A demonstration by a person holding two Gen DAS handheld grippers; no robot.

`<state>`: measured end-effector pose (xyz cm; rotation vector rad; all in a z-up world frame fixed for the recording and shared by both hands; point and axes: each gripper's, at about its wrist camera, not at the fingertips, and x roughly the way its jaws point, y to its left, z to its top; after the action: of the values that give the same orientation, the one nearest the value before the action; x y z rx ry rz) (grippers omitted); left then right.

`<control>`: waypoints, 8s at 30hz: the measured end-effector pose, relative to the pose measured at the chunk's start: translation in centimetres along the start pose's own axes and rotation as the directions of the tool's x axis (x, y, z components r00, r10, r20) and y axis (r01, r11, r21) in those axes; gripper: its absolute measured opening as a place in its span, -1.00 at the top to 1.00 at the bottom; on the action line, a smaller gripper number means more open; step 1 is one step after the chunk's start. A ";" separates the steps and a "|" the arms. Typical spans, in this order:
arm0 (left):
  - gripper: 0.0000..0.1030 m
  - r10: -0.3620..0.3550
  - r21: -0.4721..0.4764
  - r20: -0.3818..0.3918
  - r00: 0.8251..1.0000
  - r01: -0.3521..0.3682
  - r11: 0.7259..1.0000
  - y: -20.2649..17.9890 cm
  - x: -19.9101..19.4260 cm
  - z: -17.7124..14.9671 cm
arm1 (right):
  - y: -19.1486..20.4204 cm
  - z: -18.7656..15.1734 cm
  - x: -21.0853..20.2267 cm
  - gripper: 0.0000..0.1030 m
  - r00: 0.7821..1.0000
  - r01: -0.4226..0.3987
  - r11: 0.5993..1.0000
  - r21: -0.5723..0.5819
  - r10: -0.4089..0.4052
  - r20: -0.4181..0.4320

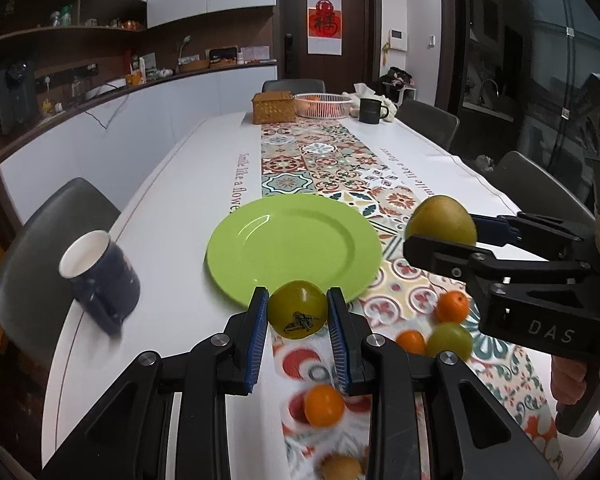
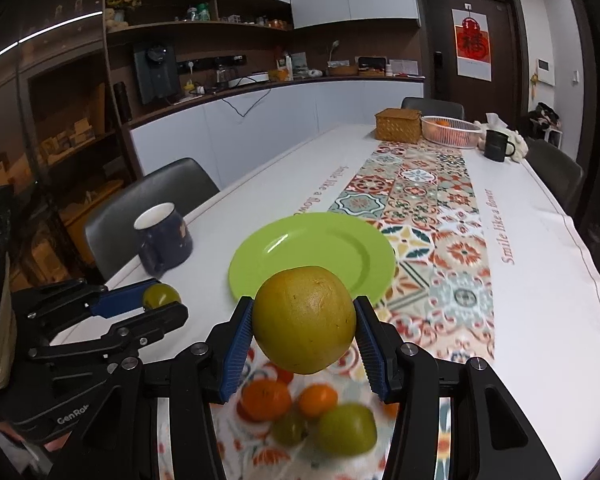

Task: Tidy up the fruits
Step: 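Place the green fruit and the pomelo onto the green plate, opening both tools, then grasp a brown pear with the left tool while the right tool grasps another pear, then lower both brown pears onto the green plate and open both tools, then move both tools back toward the remaining fruit on the runner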

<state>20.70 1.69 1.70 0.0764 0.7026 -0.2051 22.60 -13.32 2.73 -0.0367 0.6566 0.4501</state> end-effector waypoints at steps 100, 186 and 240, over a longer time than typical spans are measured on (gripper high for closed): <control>-0.02 -0.185 0.379 -0.101 0.978 0.210 0.901 -1.9 -3.6 -12.1 | 9.8 -11.9 -1.3 0.05 0.970 -0.135 0.906 -0.400 0.038 -0.242; 0.46 0.005 -0.061 -0.078 0.997 -0.010 0.998 1.6 3.0 6.9 | -2.5 6.7 5.3 0.45 0.993 -0.067 0.998 -0.002 0.066 -0.102; -0.59 0.143 -0.028 -0.006 0.990 -0.143 0.989 -0.6 -3.2 2.8 | -2.0 1.9 -1.0 -0.27 0.996 0.081 0.997 -0.015 -0.082 -0.047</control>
<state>19.96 1.24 5.94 0.0998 0.7005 -0.0577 23.78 -15.22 4.62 -0.0866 0.6963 0.3756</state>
